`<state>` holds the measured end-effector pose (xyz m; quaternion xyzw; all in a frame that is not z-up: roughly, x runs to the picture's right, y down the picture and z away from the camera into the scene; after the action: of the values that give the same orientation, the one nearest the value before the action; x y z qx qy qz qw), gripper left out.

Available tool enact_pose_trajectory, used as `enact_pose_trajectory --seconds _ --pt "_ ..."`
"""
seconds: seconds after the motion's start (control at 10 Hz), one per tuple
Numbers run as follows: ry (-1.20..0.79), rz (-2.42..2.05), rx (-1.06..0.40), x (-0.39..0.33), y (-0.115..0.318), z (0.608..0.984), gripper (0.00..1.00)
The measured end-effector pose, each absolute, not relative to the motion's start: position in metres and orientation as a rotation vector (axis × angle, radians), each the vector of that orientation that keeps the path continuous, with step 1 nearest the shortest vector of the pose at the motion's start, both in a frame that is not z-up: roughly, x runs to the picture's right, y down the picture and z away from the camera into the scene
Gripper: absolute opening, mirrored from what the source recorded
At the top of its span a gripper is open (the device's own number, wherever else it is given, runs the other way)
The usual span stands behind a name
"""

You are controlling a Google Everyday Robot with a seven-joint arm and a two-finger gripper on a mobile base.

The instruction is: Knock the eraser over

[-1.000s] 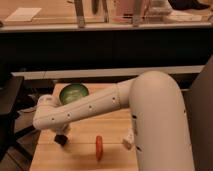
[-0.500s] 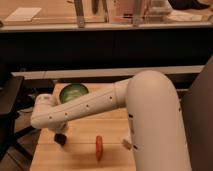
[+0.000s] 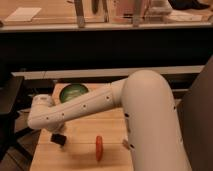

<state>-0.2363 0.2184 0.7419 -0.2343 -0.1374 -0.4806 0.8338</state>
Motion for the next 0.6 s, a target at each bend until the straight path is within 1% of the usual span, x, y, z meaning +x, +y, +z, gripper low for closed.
enact_pose_trajectory --seconds 0.6 --pt "-0.288 -1.033 -0.475 -0.2416 0.2157 0.742 0.0"
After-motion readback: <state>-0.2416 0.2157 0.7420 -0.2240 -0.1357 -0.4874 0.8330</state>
